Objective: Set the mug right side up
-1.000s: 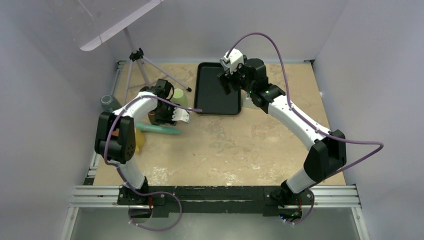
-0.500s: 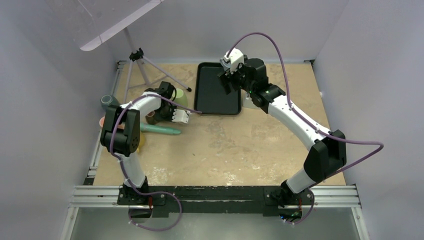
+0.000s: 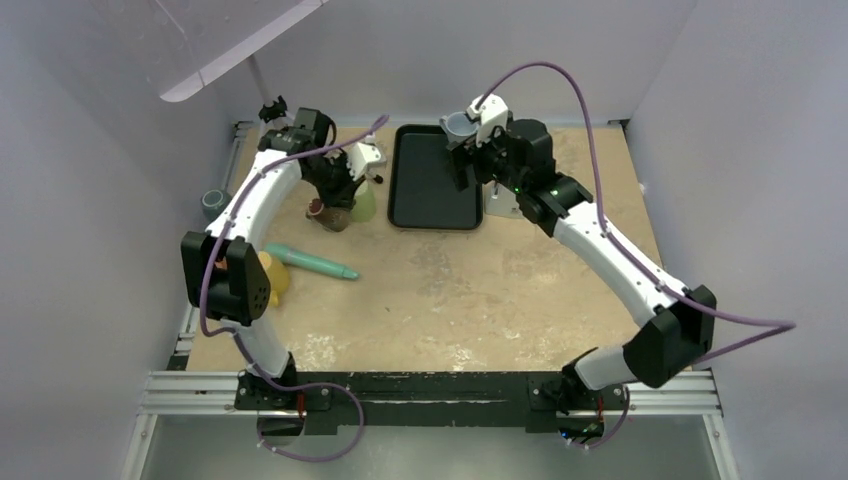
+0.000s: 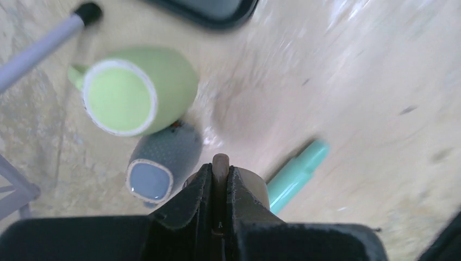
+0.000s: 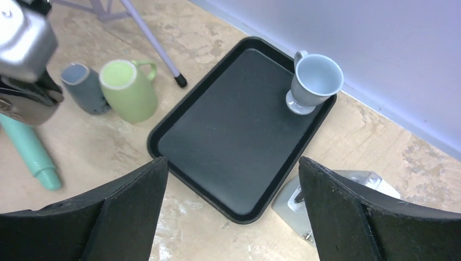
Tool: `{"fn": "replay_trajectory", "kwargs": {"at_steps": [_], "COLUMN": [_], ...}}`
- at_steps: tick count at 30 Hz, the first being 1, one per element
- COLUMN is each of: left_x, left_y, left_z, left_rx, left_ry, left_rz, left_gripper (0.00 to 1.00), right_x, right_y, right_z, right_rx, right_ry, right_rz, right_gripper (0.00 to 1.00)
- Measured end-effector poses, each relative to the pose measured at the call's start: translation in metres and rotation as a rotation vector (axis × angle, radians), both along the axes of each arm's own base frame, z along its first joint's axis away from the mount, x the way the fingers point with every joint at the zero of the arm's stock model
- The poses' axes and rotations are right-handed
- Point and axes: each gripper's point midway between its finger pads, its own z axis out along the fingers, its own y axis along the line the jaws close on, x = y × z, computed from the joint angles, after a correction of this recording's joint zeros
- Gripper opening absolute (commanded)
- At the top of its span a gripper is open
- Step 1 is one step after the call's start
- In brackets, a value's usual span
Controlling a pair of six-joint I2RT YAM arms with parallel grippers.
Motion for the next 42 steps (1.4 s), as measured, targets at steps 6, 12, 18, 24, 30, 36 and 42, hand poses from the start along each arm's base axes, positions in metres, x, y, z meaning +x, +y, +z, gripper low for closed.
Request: {"fn": "replay_trajectory", "kwargs": {"at_steps": [6,12,18,24,30,36,42], "left_x": [-0.018,-0.022,-0.013,-0.007,-0.010,-0.020,-0.004], "left_y": [-0.058,-0.092,-0.108,-0.121,-0.135,-0.140,-0.124], "left_z": [0.077,0.122,0.162,0.185,0.200,0.201,0.195], "left_rx": [-0.395,-0.658,-0.817,-0.921,-0.993,-1.035,-0.947], "left_ry": [0.103,0.232,0.252,0.295,0.351,0.436,0.300], "left_rz": [0.155,0.267,0.323,0.350,0.340,0.298,0.401], "left_gripper": [0.00,0.00,0.00,0.00,0.00,0.34,1.00], "right_x": [-0.037,-0.076,-0.093,-0.107,-0.110,-0.109,-0.069], "right_y": [0.013,0.073,0.103,0.121,0.132,0.133,0.137], "right_z": [0.041,0.033,0.012,0.021,0.025,0.033,0.039], "right_rx": [0.214,0.439,0.581,0.714,0.787,0.792,0.662], "right_ry": [-0.041,0.076,0.258,0.345,0.390,0.399,0.354], "right_rz": [0.093,0.343,0.468,0.595,0.672,0.691,0.508], "right_gripper": [0.96,0.94,0.83,0.70,0.46,0.00,0.00]}}
